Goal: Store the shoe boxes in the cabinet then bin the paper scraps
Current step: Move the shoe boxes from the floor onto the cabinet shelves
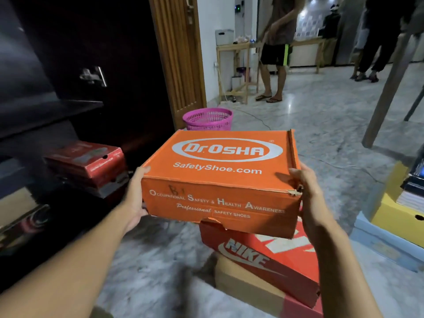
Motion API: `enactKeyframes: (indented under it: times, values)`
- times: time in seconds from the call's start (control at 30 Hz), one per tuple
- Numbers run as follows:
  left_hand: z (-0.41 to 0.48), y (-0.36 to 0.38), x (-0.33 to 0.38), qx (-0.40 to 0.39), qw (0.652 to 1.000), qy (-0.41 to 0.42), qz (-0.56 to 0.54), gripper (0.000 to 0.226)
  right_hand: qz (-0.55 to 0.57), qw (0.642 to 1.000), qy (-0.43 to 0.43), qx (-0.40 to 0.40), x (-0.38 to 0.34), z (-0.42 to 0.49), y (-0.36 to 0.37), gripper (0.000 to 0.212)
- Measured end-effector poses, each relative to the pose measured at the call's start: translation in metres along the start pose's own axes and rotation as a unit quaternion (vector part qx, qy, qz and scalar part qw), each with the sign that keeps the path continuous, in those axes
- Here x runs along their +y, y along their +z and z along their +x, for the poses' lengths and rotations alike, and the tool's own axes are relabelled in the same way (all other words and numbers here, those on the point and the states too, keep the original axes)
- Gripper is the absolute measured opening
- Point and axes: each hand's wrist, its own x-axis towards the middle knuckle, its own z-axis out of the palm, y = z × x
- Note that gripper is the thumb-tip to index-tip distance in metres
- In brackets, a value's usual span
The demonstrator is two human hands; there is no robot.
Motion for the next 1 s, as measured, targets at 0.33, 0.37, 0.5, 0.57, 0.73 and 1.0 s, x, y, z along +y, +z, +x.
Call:
enactKeyframes:
  times: [0.33, 0.37, 0.5, 0.57, 0.73, 1.0]
  values:
    - [-0.039, -0.140, 0.082, 0.188, 0.974, 0.120, -0.042, 0.051, 0.064, 0.993, -0.052, -0.087, -0.041, 0.011, 0.168, 0.064]
    - [-0.038, -0.150, 0.089, 0.209, 0.968, 0.126, -0.053, 0.055, 0.068, 0.991, -0.061, -0.093, -0.042, 0.009, 0.183, 0.068]
    - [-0.021, -0.194, 0.114, 0.317, 0.931, 0.132, -0.123, 0.075, 0.059, 0.984, -0.054, -0.156, -0.053, 0.021, 0.253, 0.082]
    - [-0.015, -0.217, 0.128, 0.402, 0.894, 0.136, -0.142, 0.076, 0.045, 0.977, -0.049, -0.202, -0.056, 0.030, 0.288, 0.090]
    - [-0.012, -0.262, 0.157, 0.522, 0.805, 0.213, -0.184, 0.063, 0.023, 0.953, -0.115, -0.281, -0.078, 0.036, 0.382, 0.075]
    - [0.002, -0.301, 0.152, 0.640, 0.738, 0.199, -0.083, 0.093, 0.008, 0.925, -0.049, -0.377, -0.050, 0.065, 0.490, 0.082]
